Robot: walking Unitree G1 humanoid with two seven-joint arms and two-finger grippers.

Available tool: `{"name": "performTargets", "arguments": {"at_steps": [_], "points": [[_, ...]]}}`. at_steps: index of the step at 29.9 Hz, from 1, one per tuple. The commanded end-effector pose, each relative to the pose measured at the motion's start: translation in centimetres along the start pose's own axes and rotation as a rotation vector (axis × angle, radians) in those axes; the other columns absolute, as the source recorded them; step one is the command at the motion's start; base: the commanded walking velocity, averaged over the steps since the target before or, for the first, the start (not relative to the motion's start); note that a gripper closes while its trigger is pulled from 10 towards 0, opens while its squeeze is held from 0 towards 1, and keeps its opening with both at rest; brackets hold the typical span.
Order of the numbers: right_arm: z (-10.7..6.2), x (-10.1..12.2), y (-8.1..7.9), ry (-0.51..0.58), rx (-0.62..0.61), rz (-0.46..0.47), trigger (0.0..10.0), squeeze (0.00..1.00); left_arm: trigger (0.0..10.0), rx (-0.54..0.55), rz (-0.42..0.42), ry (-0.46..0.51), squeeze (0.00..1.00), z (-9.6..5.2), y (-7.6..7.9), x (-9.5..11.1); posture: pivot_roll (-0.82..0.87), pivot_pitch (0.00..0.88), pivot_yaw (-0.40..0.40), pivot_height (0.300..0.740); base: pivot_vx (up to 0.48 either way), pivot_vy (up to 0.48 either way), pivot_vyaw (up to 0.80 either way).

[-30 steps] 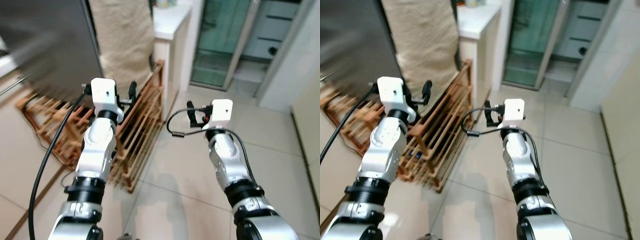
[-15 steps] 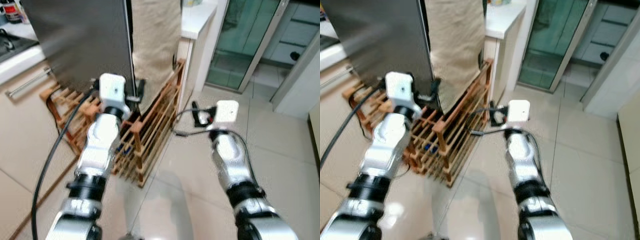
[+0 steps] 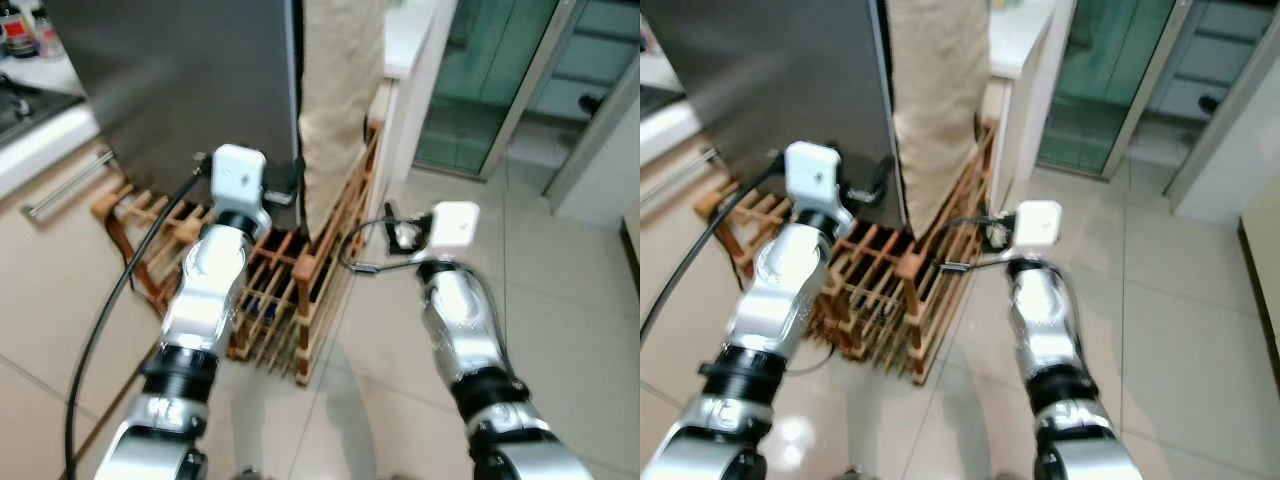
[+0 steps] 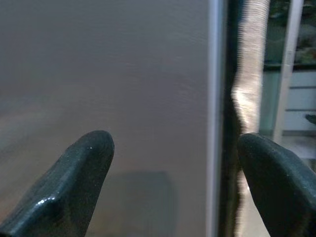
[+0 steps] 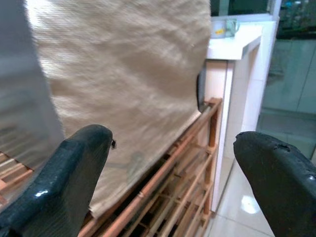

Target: Restocking fridge

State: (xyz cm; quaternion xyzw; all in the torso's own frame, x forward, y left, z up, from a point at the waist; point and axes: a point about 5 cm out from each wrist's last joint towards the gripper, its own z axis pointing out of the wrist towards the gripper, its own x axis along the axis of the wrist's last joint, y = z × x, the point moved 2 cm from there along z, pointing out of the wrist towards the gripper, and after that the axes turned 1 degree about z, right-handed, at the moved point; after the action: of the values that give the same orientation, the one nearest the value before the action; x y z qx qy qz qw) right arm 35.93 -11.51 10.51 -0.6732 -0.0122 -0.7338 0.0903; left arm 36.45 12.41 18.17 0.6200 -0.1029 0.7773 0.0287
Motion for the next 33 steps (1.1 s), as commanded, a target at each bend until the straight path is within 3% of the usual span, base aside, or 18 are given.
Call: {"name": "performTargets", "arguments": {"at_steps": [1,11,27,33], "points": [[0.21,0.6,0.9,0.017,-0.021,-0.018,10.0,0.0,10.0,-0.022,0.001,0.022,0.0,0.35,0.93,0.68,-0.1,0.0,0.021,0.74,0.446,0.0,0.0],[0.18,0.62,0.98,0.016,-0.02,-0.023,10.0,0.0,10.0,0.011,-0.013,0.003,0.0,0.71,0.84,0.52,-0.11,0.0,0.023,0.74,0.457,0.0,0.0],[0.04,0.42,0.99,0.009,-0.017,-0.027,10.0,0.0,10.0,0.031,-0.033,0.038,0.0,0.56,0.38,1.27,-0.1,0.0,0.019,0.74,0.0,0.0,0.0],[0.12,0.41,0.93,0.007,-0.018,-0.027,10.0,0.0,10.0,-0.012,-0.045,0.001,0.0,1.04,1.3,1.07,-0.11,0.0,0.022,0.74,0.0,0.0,0.0]]}}
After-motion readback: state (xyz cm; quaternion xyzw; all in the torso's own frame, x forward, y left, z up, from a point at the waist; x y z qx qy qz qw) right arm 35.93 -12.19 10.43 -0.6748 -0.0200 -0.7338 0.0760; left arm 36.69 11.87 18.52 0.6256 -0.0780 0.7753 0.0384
